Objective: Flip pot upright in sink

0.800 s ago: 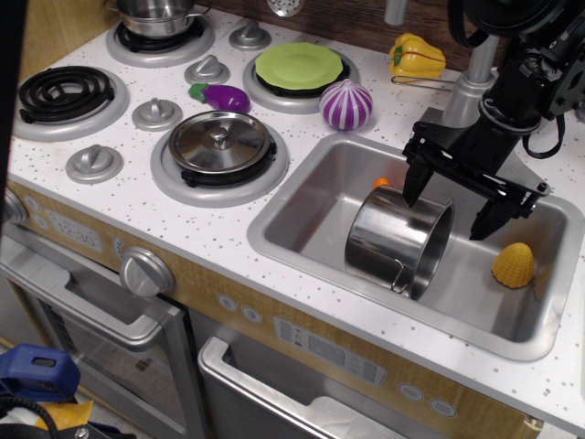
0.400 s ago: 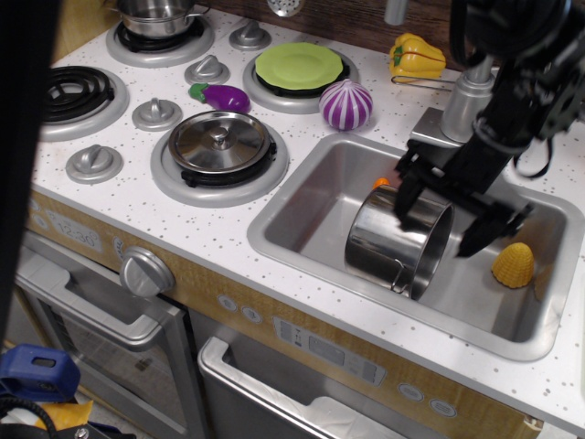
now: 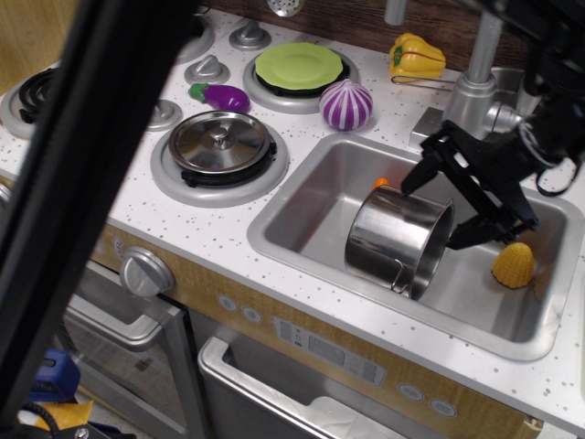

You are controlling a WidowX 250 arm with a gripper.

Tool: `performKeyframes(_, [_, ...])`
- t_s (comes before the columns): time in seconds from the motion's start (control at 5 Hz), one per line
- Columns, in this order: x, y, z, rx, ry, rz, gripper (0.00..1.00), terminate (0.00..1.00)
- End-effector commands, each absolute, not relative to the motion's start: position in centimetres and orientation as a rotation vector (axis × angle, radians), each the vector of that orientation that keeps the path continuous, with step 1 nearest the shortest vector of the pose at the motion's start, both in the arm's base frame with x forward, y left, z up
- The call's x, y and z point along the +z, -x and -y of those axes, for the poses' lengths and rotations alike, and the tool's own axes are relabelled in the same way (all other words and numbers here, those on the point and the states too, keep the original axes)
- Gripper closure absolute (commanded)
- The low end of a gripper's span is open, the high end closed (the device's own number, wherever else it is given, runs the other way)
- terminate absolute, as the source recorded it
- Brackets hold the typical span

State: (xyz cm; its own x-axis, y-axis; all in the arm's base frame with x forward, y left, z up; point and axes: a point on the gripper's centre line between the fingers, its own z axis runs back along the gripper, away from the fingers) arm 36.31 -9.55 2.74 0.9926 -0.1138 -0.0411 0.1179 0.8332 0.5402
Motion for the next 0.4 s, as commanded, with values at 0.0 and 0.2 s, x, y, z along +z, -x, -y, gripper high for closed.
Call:
performKeyframes(0.0, [4.2,-36.6,8.8,-0.132,-0.584,0.071,0.0,0.0])
performKeyframes(0.2, [3.8,-36.5,7.8,-0.157,-0.613,0.092,0.0,0.0])
